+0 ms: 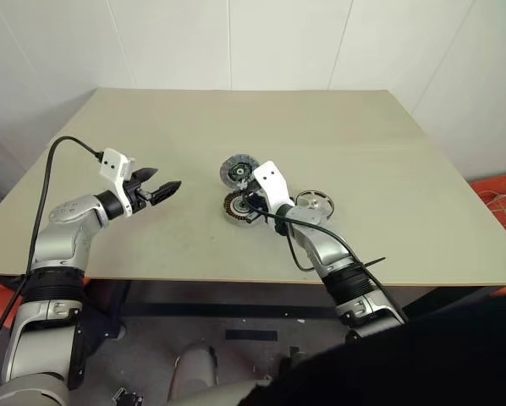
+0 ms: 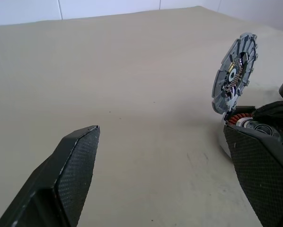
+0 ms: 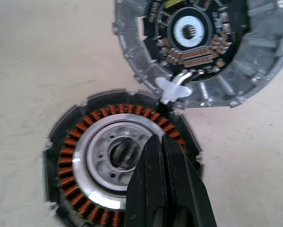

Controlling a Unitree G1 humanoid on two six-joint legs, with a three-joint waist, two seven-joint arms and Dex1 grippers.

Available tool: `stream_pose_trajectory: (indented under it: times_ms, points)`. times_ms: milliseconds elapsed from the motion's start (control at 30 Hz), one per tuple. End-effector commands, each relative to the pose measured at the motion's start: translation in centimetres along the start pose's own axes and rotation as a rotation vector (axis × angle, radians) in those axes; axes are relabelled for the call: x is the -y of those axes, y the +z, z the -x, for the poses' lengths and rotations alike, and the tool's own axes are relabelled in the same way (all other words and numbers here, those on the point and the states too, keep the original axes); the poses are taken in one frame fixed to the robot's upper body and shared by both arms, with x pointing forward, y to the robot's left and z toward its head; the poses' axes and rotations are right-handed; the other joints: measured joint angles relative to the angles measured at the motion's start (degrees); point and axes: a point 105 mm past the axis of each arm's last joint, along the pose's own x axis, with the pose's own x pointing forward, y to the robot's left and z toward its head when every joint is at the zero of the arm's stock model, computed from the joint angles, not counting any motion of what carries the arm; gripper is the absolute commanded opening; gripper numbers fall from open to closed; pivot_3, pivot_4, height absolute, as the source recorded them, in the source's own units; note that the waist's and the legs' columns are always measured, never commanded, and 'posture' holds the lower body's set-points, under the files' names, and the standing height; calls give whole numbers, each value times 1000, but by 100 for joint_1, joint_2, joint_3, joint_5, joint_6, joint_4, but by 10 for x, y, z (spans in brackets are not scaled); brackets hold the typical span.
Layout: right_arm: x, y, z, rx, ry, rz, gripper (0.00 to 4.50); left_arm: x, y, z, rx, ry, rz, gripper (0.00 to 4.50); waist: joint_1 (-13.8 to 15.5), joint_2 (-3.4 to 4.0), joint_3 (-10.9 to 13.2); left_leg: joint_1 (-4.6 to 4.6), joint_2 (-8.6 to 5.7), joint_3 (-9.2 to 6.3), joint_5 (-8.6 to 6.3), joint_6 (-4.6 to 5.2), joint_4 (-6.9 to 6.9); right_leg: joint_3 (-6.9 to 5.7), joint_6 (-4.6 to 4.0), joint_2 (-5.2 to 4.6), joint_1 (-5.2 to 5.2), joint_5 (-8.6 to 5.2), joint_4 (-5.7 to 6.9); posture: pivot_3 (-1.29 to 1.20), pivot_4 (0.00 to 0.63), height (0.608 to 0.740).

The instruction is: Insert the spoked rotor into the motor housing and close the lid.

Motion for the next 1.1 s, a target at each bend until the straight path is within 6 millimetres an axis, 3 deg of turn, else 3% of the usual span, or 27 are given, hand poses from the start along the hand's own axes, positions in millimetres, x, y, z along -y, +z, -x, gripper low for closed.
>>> stream_pose_trajectory:
  times_ms: [33,167,400,900,1100]
  points:
    - [10,38,3,121,-24,28,28,4,16,-4,47,-16,-46,4446,-3,0,0,-3,0,0,0,0,0,0,0,0,-2,0,0,0,0,740]
    - [-7,42,6,132,47,43,28,6,17,-7,50,-24,-46,4446,-5,0,0,-3,1,0,0,0,-2,-1,-2,1,-4,-1,0,0,0,740]
    - [-23,18,5,54,100,14,28,4,19,-4,48,-19,-52,4446,-5,-1,0,-5,0,0,0,1,-3,-1,-6,1,-5,-3,-1,0,0,740]
    - [-18,-12,0,-21,65,-24,28,1,19,-2,46,-8,-62,4446,-8,-2,-1,9,1,-1,0,0,-3,0,-5,1,2,-4,5,0,0,740]
    - [-11,-1,2,21,46,-12,28,1,19,-3,47,-9,-61,4446,-7,-2,-1,17,1,-1,0,0,-3,0,-5,1,8,-4,6,0,0,740]
